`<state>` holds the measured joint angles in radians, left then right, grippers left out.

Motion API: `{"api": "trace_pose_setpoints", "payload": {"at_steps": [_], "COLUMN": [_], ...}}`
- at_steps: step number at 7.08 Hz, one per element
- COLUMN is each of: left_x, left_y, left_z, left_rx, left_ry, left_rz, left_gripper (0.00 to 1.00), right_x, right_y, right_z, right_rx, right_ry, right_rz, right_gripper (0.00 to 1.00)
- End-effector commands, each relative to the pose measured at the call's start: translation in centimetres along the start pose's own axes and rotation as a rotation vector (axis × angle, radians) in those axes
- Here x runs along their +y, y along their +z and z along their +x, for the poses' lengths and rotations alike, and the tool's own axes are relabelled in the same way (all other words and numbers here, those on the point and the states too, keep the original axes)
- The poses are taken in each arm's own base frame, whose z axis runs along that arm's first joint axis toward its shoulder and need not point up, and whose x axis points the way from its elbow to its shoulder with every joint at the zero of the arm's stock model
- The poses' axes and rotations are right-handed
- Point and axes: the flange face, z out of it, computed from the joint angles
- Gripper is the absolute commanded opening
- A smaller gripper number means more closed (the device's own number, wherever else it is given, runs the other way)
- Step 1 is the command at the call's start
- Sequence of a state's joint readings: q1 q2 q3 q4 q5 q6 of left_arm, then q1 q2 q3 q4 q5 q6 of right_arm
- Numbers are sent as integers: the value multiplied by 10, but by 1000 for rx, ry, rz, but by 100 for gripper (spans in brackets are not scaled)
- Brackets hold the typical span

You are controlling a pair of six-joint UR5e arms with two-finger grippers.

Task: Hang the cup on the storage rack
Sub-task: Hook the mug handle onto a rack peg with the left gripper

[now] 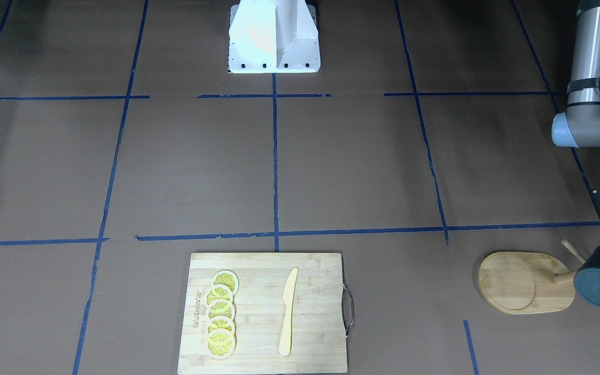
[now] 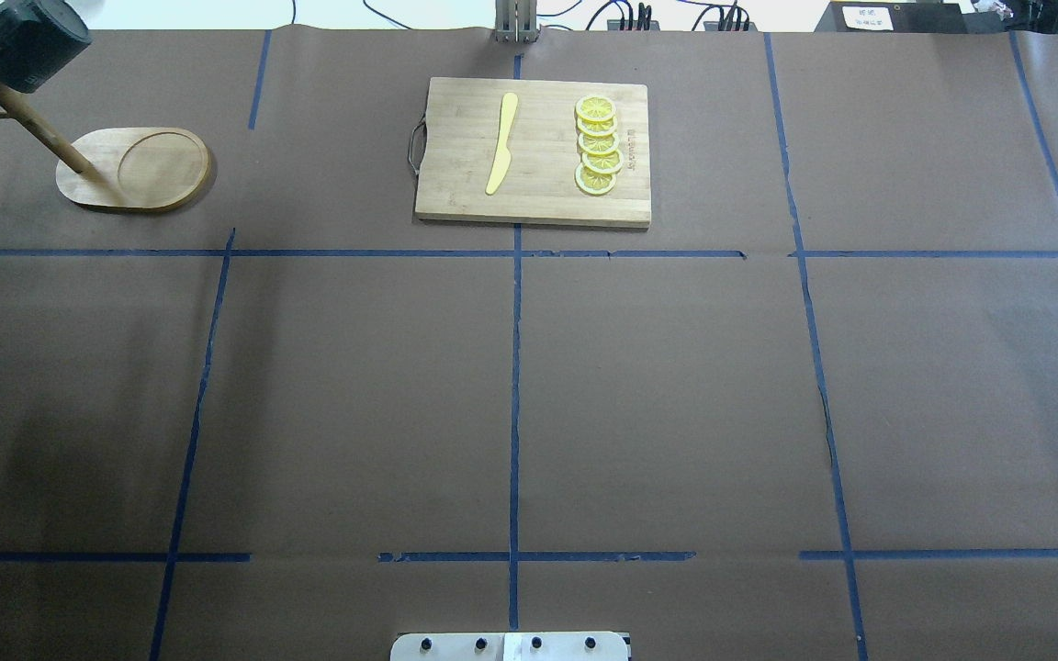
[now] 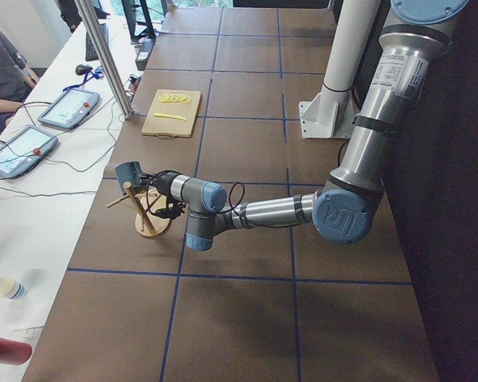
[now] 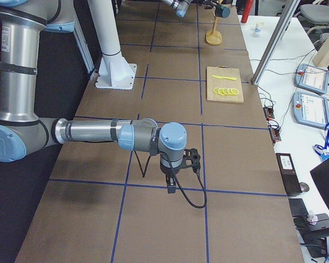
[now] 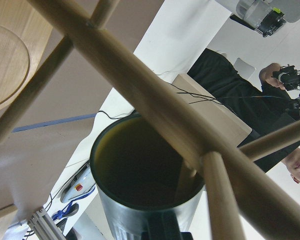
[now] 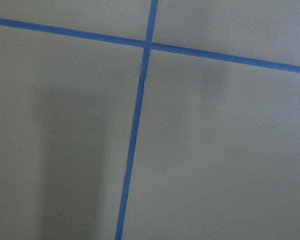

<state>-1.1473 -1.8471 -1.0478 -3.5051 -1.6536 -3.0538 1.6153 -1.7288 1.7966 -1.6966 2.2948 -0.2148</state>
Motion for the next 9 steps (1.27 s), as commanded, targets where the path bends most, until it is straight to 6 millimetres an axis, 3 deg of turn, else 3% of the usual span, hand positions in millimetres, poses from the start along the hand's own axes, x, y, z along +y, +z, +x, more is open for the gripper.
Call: {"api": "trace_pose_setpoints", "payload": {"at_steps": [1, 2, 3, 4, 6, 7, 8, 9], "left_x": [0, 1, 8, 15, 12, 6, 4, 1], "left_y": [0, 0, 0, -12, -69, -112, -138, -149], "left_z": [-1, -1, 2, 1, -5, -10, -13, -14], "left_rx": [0, 0, 3, -14, -23, -24, -2, 26], "left_ry": [1, 0, 0, 5, 12, 38, 190, 413], "left_rz": [0, -1, -19, -51, -100, -125, -205, -222], "left_gripper": [69, 100, 100, 100, 100, 100, 100, 100], "right_x": [0, 0, 0, 0, 0, 0, 0, 0], "right_y": [0, 0, 0, 0, 0, 0, 1, 2], "right_z": [0, 0, 0, 0, 0, 0, 1, 2], "right_rx": [0, 0, 0, 0, 0, 0, 0, -1], "right_ry": [0, 0, -1, -1, -1, -1, 0, 3], "right_rz": [0, 0, 1, 0, 0, 0, -1, -4], "right_gripper": [100, 100, 100, 100, 100, 100, 100, 100]}}
